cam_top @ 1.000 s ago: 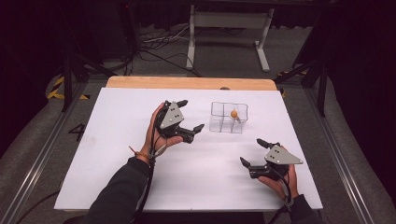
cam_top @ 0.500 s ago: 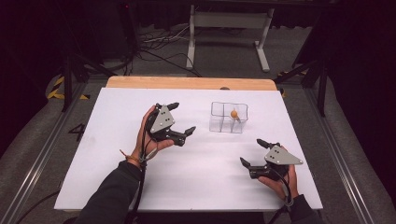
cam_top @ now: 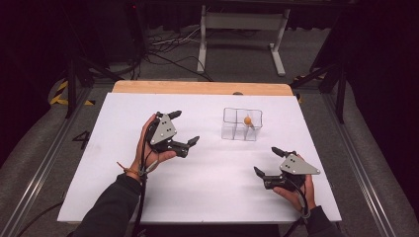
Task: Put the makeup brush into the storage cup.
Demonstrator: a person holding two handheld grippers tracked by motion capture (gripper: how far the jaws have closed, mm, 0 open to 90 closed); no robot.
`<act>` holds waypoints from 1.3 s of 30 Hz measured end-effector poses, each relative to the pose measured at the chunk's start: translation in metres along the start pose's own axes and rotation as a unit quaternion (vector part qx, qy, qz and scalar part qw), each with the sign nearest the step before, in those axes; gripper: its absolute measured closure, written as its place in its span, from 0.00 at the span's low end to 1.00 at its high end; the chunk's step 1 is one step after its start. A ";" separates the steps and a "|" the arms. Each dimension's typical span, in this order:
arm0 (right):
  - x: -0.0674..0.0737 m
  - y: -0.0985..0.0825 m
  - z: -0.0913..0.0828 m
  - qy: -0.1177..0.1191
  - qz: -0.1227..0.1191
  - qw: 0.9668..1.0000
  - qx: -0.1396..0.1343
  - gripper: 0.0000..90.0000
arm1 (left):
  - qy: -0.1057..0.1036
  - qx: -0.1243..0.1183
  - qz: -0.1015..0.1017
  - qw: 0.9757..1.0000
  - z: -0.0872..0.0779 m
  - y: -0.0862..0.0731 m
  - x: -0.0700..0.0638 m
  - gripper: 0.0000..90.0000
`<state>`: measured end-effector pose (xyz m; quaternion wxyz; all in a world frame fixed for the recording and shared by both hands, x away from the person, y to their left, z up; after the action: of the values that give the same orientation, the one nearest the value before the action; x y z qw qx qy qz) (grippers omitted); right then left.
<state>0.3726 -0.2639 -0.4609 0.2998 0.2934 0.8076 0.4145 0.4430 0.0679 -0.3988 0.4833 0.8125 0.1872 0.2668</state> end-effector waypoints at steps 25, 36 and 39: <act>0.001 0.001 -0.001 0.000 -0.001 1.000 -0.003 0.12 | 0.019 0.015 -0.006 1.000 -0.024 -0.031 0.005 0.04; 0.001 0.001 -0.001 0.000 -0.001 1.000 -0.004 0.12 | 0.024 0.022 -0.006 0.999 -0.037 -0.045 0.007 0.04; 0.001 0.001 -0.001 0.000 -0.002 1.000 -0.005 0.12 | 0.026 0.022 -0.009 0.999 -0.040 -0.048 0.008 0.04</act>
<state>0.3712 -0.2635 -0.4594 0.3016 0.2906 0.8063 0.4178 0.4223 0.1214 -0.4234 0.4629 0.8138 0.2126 0.2798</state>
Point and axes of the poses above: each handheld gripper's, and its own axes: z roughly forward along the jaws, y roughly out of its top, x roughly to its left, the point moved 5 cm from there along z, roughly forward along the jaws, and after that the axes turned 8 degrees about x, right-handed, at the moved point
